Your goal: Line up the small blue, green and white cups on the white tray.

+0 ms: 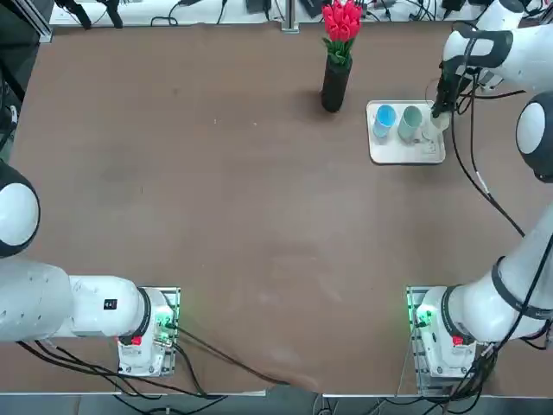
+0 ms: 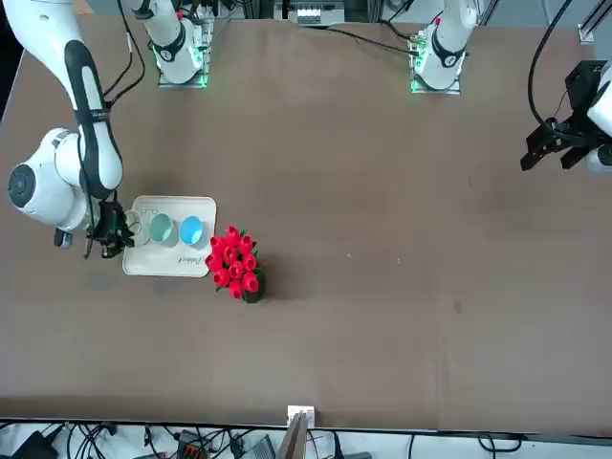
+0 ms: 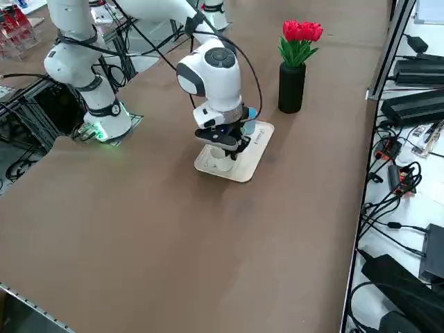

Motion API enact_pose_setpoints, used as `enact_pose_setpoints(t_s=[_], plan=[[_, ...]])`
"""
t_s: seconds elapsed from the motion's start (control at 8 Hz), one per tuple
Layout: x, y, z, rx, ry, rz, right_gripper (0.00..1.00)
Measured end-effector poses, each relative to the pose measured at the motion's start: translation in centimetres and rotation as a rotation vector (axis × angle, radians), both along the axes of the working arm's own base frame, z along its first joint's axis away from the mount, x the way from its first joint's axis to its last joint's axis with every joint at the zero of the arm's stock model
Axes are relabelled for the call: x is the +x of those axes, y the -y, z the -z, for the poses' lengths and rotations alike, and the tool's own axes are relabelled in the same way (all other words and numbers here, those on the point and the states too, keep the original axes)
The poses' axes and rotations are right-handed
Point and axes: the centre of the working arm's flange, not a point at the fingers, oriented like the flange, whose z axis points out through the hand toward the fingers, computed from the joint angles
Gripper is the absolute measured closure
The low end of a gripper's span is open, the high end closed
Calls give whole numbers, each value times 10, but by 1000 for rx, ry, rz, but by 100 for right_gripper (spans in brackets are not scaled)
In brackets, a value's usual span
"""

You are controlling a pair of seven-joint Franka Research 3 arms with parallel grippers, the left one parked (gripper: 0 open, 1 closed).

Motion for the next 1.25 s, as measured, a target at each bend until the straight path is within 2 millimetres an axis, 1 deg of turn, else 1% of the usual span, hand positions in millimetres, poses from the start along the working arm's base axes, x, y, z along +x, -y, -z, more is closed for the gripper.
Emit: enact_pose_setpoints(t_s=[0.25,0.38,0.5,0.62,0.75,0.88,1.12,1.25], plan=[[1,-6,-1,0,1,0,48],[3,-8,-6,1,7,-2,31],[6,-9,-14,7,11,-4,13],[9,-11,-27,19,4,-8,0],[13,-13,-49,38,-13,-17,0],[18,-14,-75,59,-32,-41,0],[23,-9,-128,104,-83,-176,0],[22,-4,-146,101,-101,-273,0]])
